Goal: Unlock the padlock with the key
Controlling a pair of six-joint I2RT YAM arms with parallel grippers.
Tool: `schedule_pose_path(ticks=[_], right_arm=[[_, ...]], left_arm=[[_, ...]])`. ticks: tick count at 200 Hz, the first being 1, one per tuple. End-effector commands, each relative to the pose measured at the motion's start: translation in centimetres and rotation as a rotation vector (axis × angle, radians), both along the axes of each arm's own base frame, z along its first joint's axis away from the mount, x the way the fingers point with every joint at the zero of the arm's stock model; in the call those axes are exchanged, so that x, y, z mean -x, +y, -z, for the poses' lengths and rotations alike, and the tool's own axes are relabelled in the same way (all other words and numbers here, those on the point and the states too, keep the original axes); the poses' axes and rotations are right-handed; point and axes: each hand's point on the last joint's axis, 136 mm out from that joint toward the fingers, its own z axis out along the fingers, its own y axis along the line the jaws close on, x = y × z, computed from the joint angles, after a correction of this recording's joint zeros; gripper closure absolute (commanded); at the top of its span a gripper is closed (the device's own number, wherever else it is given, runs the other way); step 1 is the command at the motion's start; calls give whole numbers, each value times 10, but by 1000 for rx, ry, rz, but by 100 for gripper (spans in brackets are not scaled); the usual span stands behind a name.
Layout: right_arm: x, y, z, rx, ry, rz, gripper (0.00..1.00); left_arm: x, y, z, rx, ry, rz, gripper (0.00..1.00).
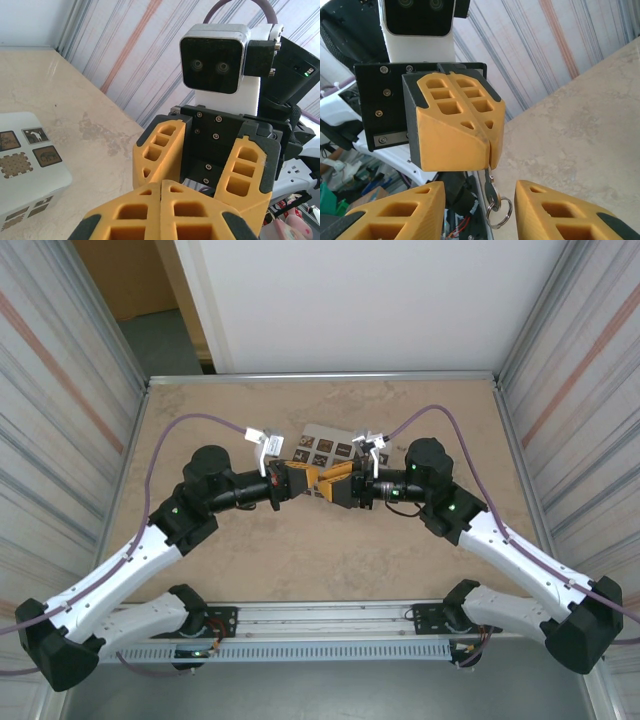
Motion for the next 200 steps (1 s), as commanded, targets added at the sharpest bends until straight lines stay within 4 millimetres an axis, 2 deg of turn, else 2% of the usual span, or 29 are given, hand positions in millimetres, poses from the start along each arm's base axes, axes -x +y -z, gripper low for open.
schedule_pose_path(ticks=[1, 121, 200], right_arm=[[3, 0, 4, 0, 21, -6, 64], [-3, -1, 8, 16, 35, 32, 90], [-5, -1, 11, 26, 53, 36, 100]], left_arm=[[4, 2, -4, 12, -36, 1, 100], [5, 0, -3, 11, -31, 10, 100], [5, 0, -3, 18, -31, 12, 98]])
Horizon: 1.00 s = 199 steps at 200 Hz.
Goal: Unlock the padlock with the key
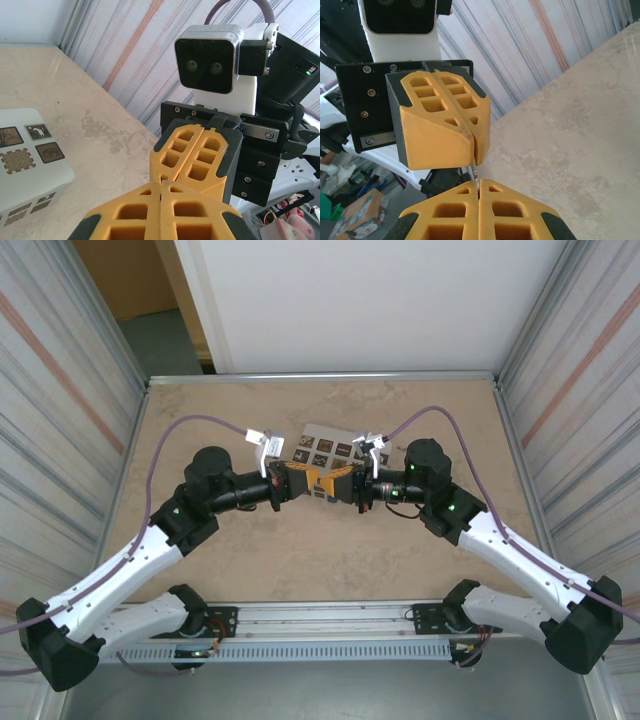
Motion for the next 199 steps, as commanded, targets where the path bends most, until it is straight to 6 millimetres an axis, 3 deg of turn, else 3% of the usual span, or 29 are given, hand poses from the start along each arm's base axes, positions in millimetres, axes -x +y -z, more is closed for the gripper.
schedule_pose_path(ticks=[1, 52, 81, 101, 140, 199], right_arm=[[-1, 1, 2, 2, 25, 9, 100], [-1, -2, 3, 10, 35, 11, 100], [0, 0, 0, -5, 38, -2, 100], [0, 1, -1, -10, 38, -4, 90], [0, 2, 0, -13, 41, -2, 80], [-1, 6, 1, -19, 44, -9, 81]], left_arm=[[6, 1, -9, 25, -40, 13, 98], [6, 1, -9, 34, -43, 7, 94], [8, -2, -11, 49, -42, 32, 98], [8, -2, -12, 53, -42, 33, 100], [7, -2, -12, 55, -41, 29, 100], [6, -3, -10, 56, -35, 26, 100]])
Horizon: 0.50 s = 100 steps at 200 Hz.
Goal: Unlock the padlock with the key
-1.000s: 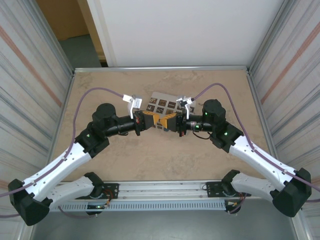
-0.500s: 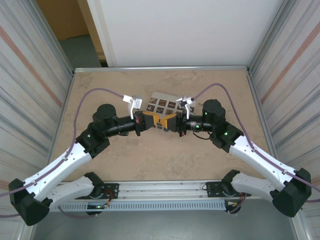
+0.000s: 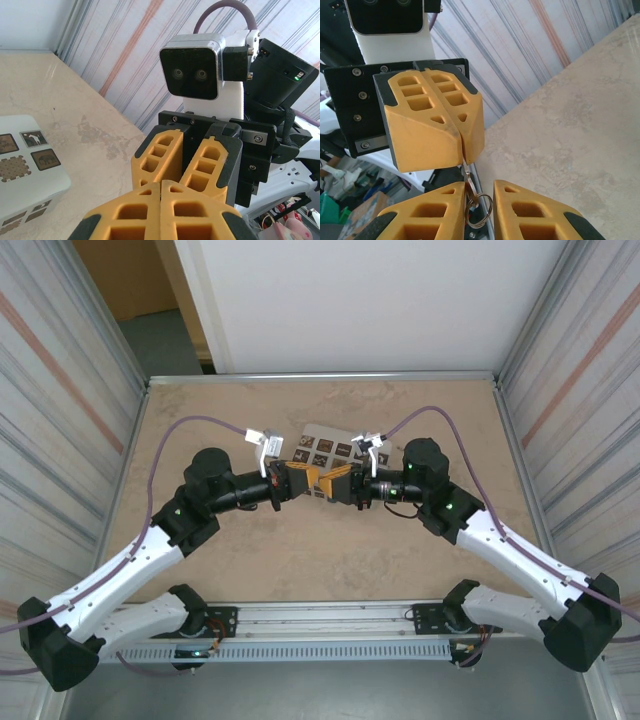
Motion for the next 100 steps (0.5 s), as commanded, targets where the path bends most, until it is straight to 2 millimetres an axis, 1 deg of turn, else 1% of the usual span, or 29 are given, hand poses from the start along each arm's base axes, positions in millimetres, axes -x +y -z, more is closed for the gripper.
schedule_pose_path(ticks=[1, 19, 52, 77, 100], right_arm=[[1, 3, -2, -15, 0, -10, 81], [1, 4, -4, -23, -2, -12, 84], [3, 4, -3, -14, 1, -17, 95], [3, 1, 2, 3, 7, -8, 99], [2, -2, 6, 16, 10, 7, 100]], left_arm=[[6, -1, -7, 28, -24, 23, 100], [6, -2, -7, 28, -20, 24, 100], [5, -1, -6, 26, -20, 15, 100], [4, 2, -7, 28, -26, 0, 100], [4, 4, -7, 28, -31, -11, 100]])
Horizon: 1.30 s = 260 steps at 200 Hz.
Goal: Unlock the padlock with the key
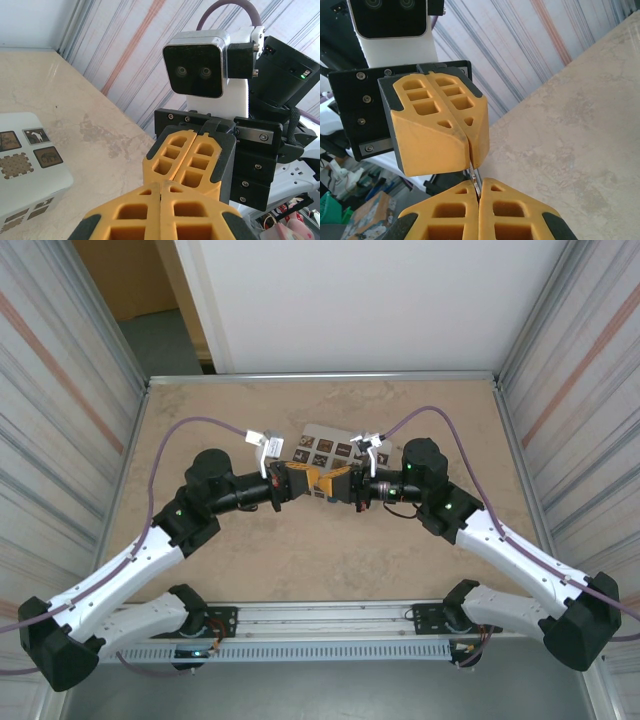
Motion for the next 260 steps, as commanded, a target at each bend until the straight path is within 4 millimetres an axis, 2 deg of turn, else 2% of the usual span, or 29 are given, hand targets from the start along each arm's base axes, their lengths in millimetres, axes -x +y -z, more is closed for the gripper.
schedule_pose_path(ticks=[1, 22, 44, 66, 84, 108, 157, 182, 212, 260], right_arm=[[1, -4, 5, 14, -1, 10, 100], [-2, -9, 9, 37, 0, 38, 100], [-6, -15, 17, 80, 3, 58, 100], [-8, -20, 30, 167, -7, 65, 100], [-12, -26, 43, 245, -19, 68, 100], [-25, -37, 63, 331, -21, 87, 100], [-56, -50, 100, 391, 42, 107, 100], [-74, -53, 113, 383, 95, 136, 100], [-100, -61, 136, 379, 210, 214, 100], [-126, -63, 174, 379, 386, 260, 100]], left_arm=[[5, 3, -12, 32, -36, -4, 100], [5, 7, -13, 35, -41, -22, 98], [4, 11, -12, 33, -49, -45, 82], [2, 16, -7, 11, -49, -75, 70], [0, 22, 2, -27, -40, -112, 54], [-8, 32, 30, -118, -6, -183, 42], [-25, 56, 112, -293, 152, -349, 24], [-29, 64, 145, -341, 214, -406, 20], [-32, 62, 172, -367, 265, -414, 19], [-38, 44, 201, -395, 342, -368, 19]])
